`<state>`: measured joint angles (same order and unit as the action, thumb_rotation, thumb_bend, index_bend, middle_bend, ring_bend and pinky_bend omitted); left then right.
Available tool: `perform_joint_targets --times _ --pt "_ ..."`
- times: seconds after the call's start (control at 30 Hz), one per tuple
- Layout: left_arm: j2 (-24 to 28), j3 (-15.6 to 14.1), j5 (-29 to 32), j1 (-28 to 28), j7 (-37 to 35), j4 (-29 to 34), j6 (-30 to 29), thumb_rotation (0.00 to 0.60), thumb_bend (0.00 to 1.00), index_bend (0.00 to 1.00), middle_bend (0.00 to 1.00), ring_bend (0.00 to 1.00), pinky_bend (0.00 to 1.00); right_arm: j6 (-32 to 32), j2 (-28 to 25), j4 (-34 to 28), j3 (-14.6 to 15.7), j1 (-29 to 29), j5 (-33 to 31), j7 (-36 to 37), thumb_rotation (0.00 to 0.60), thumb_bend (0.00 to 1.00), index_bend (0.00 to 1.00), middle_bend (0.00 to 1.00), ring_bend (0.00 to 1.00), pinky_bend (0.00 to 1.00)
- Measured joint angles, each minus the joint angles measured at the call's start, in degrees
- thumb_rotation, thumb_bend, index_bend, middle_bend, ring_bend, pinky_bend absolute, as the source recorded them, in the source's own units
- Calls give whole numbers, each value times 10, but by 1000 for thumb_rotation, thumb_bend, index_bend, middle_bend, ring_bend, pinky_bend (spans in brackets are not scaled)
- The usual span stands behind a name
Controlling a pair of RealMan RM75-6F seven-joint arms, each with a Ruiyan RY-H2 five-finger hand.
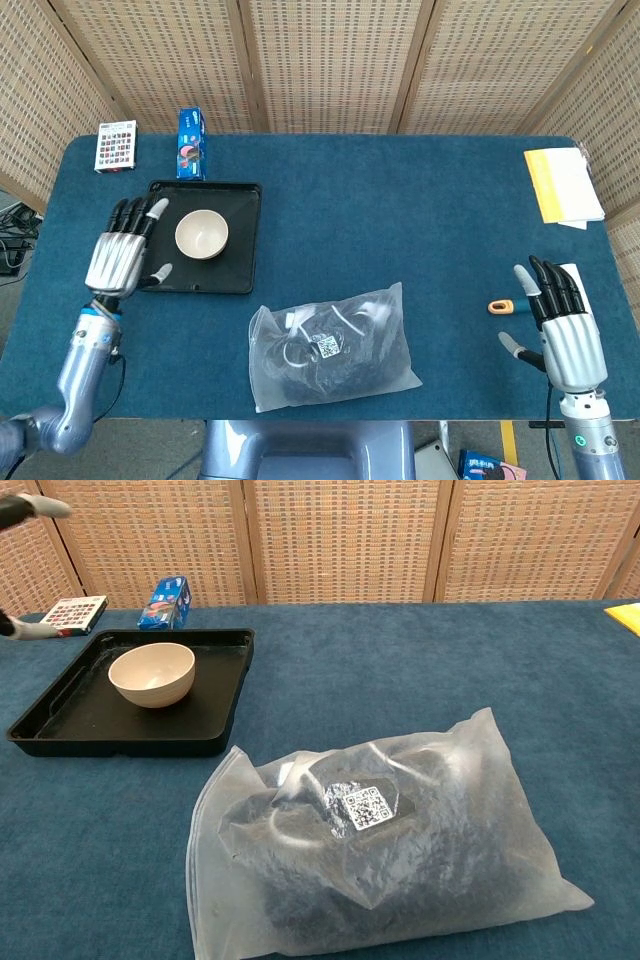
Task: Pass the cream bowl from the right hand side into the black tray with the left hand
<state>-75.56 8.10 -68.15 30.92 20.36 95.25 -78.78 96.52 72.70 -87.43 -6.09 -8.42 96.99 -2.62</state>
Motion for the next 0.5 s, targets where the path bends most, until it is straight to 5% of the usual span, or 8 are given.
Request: perform_joint_targets --times 0.2,0.5 --pt "31 -52 -69 -96 5 52 -111 600 183 0 0 0 0 -5 0 -5 3 1 1 -29 600 193 0 0 0 50" --pt "48 -125 -143 -190 -10 42 -176 600 180 0 0 0 0 -47 4 -22 9 2 -26 -94 600 179 0 0 0 11"
